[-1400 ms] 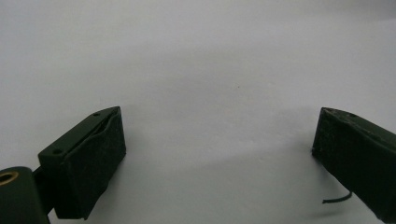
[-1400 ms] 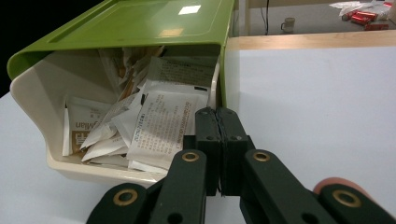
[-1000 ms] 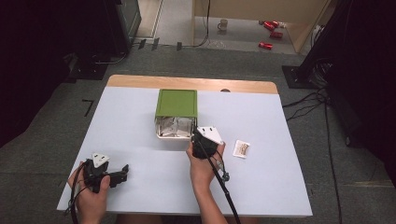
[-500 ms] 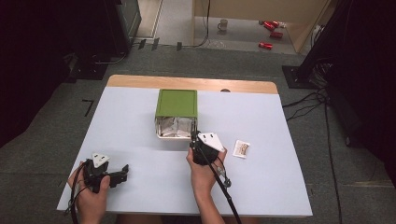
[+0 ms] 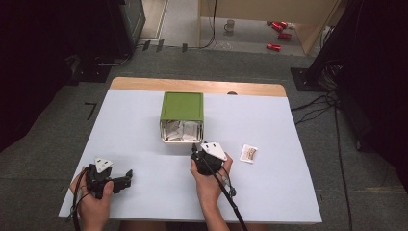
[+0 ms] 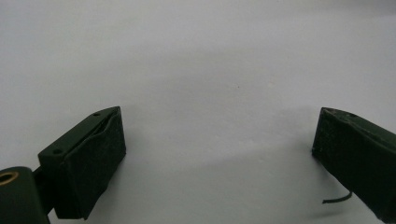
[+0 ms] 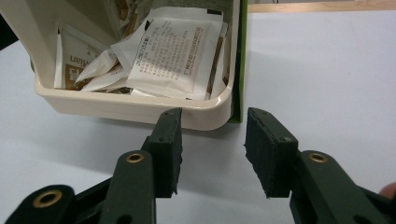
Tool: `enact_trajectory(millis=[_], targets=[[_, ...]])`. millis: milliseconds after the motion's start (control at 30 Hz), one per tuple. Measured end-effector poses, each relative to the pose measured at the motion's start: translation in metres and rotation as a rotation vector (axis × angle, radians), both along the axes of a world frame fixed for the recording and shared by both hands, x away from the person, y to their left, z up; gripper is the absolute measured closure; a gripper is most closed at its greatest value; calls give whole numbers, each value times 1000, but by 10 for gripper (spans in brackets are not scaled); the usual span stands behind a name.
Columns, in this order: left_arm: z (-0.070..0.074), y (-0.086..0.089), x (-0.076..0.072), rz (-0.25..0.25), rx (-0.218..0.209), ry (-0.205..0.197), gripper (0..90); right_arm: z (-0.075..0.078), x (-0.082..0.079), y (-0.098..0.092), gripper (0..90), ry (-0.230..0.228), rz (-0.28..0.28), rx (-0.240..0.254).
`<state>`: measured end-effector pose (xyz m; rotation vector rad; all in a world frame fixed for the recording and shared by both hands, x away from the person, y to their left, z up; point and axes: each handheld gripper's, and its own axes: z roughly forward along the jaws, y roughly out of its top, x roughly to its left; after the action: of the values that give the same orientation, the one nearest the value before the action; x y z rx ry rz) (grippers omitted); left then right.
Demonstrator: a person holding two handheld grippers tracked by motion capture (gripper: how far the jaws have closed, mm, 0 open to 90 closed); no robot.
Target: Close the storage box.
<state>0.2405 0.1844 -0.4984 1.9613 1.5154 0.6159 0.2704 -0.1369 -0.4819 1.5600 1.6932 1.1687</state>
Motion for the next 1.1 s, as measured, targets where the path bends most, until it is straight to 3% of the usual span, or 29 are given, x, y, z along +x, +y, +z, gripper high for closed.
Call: enact_trajectory(millis=[667,967,1100], targets=[[0,0,0,0,0,0,29,1,8,-2,535,3,1,-12],[0,0,0,0,0,0,29,6,7,-15,174,18,39,-13],[0,0,0,0,0,0,29,13,3,-26,144,16,61,-17]])
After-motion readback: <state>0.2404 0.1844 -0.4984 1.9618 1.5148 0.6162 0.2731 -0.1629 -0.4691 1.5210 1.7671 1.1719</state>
